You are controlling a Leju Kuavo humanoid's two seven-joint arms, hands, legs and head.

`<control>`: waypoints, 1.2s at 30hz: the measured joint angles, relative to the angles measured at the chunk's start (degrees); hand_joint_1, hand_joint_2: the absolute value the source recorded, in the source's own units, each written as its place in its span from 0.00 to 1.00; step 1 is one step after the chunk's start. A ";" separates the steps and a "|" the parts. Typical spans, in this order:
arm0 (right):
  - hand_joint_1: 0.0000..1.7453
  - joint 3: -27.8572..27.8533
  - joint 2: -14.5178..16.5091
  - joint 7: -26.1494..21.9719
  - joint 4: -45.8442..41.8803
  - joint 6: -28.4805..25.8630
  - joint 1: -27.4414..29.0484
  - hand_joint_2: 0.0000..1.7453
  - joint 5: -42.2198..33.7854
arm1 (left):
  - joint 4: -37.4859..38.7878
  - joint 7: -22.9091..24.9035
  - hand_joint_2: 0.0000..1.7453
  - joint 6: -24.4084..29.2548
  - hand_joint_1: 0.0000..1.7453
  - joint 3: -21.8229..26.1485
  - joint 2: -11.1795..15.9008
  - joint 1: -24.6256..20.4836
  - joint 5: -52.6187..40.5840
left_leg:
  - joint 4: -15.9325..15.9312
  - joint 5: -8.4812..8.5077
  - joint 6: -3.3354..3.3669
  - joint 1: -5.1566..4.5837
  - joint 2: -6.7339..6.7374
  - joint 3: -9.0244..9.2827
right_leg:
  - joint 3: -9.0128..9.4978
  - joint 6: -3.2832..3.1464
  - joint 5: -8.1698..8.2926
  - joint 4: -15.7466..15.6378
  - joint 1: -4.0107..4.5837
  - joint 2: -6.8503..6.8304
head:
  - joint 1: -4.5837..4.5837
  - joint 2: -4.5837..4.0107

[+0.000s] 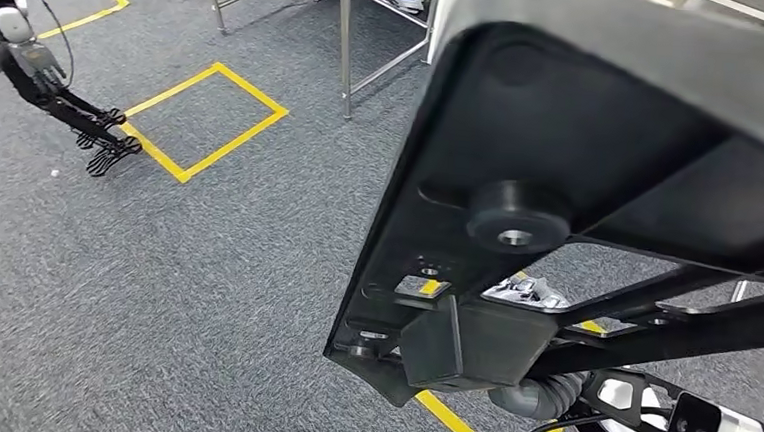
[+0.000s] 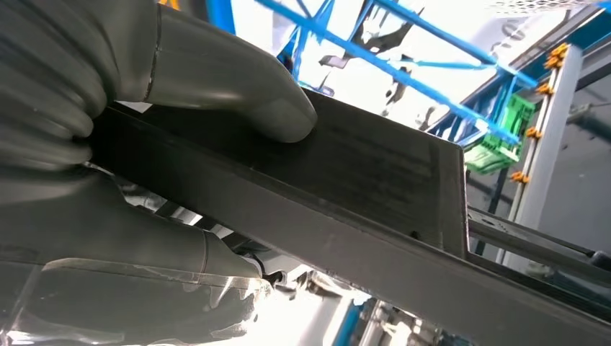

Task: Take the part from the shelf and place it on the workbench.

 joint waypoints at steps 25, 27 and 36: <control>1.00 -2.26 2.57 0.13 -1.29 1.15 1.80 1.00 1.51 | -0.02 0.19 1.00 -0.34 0.00 0.28 0.64 -0.26 -2.56 | -0.18 0.14 0.04 0.52 -3.07 0.03 | -1.12 0.38 -2.52 1.59 0.16 2.55 | -0.01 -0.01; 1.00 -2.42 2.30 0.26 -0.95 1.15 1.49 1.00 0.91 | -0.02 0.21 1.00 -0.38 0.00 0.27 0.65 -0.09 -2.80 | -0.16 0.04 0.13 0.38 -1.86 0.00 | -4.31 0.70 -4.79 8.18 -0.06 1.61 | 0.05 -0.01; 1.00 -3.61 -0.71 1.75 1.84 -0.19 -2.91 1.00 -4.78 | -0.03 -0.91 1.00 -1.34 0.00 0.26 0.73 -0.25 -3.49 | -0.08 -0.88 -1.54 -0.24 1.88 0.89 | 3.87 -1.44 2.94 -8.55 0.72 -1.10 | -0.10 0.01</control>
